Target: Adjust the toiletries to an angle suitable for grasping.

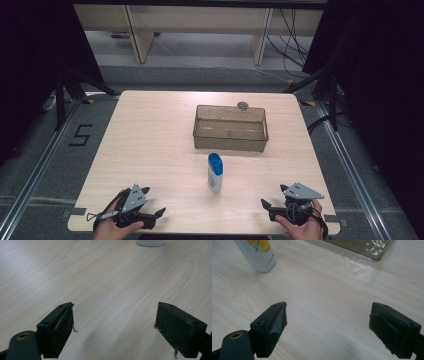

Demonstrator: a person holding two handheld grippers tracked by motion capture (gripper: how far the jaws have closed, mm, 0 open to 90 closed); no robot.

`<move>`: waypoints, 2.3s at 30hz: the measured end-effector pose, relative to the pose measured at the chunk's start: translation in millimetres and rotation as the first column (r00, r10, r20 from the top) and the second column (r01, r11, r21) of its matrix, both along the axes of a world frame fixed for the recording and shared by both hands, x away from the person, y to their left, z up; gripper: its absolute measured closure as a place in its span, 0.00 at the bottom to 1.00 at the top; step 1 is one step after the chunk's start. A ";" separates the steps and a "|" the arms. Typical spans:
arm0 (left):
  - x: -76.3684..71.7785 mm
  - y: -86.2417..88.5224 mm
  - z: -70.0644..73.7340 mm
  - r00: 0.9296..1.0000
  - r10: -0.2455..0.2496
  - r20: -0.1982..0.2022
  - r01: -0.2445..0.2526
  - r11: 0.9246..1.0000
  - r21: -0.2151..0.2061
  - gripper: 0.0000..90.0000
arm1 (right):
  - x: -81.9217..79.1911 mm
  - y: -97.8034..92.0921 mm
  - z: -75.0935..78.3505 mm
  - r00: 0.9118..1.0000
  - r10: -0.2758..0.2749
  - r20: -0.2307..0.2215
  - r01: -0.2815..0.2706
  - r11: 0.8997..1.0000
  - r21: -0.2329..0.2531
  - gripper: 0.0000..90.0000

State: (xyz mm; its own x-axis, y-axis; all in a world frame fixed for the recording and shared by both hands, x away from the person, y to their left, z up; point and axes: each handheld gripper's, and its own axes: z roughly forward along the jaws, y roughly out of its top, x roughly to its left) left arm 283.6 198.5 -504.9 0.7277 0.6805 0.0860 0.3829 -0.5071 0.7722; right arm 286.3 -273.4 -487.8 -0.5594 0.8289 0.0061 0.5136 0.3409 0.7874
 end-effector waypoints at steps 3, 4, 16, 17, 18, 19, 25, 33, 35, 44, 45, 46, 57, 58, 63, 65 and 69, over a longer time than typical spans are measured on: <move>-0.2 0.2 0.4 1.000 -0.026 0.013 0.026 0.999 -0.024 0.16 | 0.4 1.8 -0.5 1.000 0.011 -0.015 -0.011 1.000 0.028 0.18; -0.2 0.2 0.4 1.000 -0.026 0.013 0.026 0.999 -0.024 0.16 | 0.4 1.8 -0.5 1.000 0.011 -0.015 -0.011 1.000 0.028 0.18; 0.0 1.4 1.5 1.000 -0.023 0.016 0.023 0.999 -0.022 0.16 | 0.2 13.7 2.2 0.999 0.033 0.023 -0.034 0.999 0.033 0.19; 0.0 1.4 1.5 1.000 -0.023 0.016 0.023 0.999 -0.022 0.16 | 1.0 14.4 2.2 0.999 0.041 0.031 -0.042 0.999 0.028 0.20; 0.1 1.7 1.5 1.000 -0.028 0.015 0.028 0.999 -0.019 0.16 | 1.0 14.4 2.2 0.999 0.041 0.031 -0.042 0.999 0.028 0.20; -0.5 1.4 2.1 1.000 -0.019 0.018 0.019 1.000 -0.018 0.16 | 0.0 17.2 3.4 0.999 0.039 0.035 -0.040 0.998 0.041 0.20; -0.5 0.2 0.7 1.000 -0.013 0.015 0.014 0.999 -0.050 0.16 | -0.6 23.3 4.1 0.998 0.050 0.042 -0.051 0.998 0.041 0.21; -0.6 0.0 0.5 1.000 -0.013 0.015 0.014 0.999 -0.051 0.16 | 0.7 30.4 3.6 0.997 0.071 0.040 -0.073 0.996 0.056 0.21; -0.6 0.1 0.6 1.000 -0.012 0.015 0.013 0.999 -0.051 0.16 | 1.4 31.3 3.3 0.996 0.075 0.048 -0.077 0.995 0.059 0.21; -0.9 -0.1 0.9 1.000 -0.008 0.017 0.009 0.999 -0.048 0.16 | 2.2 43.8 3.3 0.992 0.102 0.067 -0.105 0.993 0.046 0.21; -1.0 -0.1 1.0 1.000 -0.008 0.017 0.009 0.999 -0.048 0.16 | 1.9 44.8 3.7 0.993 0.105 0.058 -0.107 0.993 0.046 0.21; -1.0 -0.1 1.0 1.000 -0.008 0.017 0.009 0.999 -0.048 0.16 | 2.4 45.6 3.6 0.992 0.112 0.066 -0.115 0.992 0.044 0.21; -0.6 0.1 0.5 1.000 -0.014 0.014 0.014 0.999 -0.048 0.16 | 2.7 55.1 3.1 0.991 0.120 0.060 -0.122 0.992 0.039 0.21; -0.8 -1.0 -0.1 1.000 -0.007 0.012 0.008 0.998 -0.067 0.16 | 4.2 56.0 3.2 0.988 0.135 0.069 -0.138 0.990 0.032 0.21; -0.8 -1.2 -0.1 1.000 -0.008 0.012 0.009 0.998 -0.066 0.16 | 5.7 60.5 3.8 0.986 0.146 0.083 -0.148 0.988 0.029 0.21; -0.4 0.6 1.1 1.000 -0.020 0.013 0.021 0.999 -0.037 0.16 | 6.5 62.5 3.9 0.985 0.147 0.086 -0.150 0.988 0.029 0.21; -0.6 0.1 1.0 1.000 -0.021 0.011 0.022 0.999 -0.042 0.16 | 9.4 67.5 3.7 0.981 0.172 0.087 -0.175 0.984 0.021 0.21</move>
State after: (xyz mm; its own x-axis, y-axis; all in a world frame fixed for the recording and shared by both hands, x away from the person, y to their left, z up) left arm 283.0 198.7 -503.9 0.7413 0.6680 0.0656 0.3639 -0.4821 0.7969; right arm 295.7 -206.0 -484.1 -0.6941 0.7194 -0.0255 0.3795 0.3958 0.8363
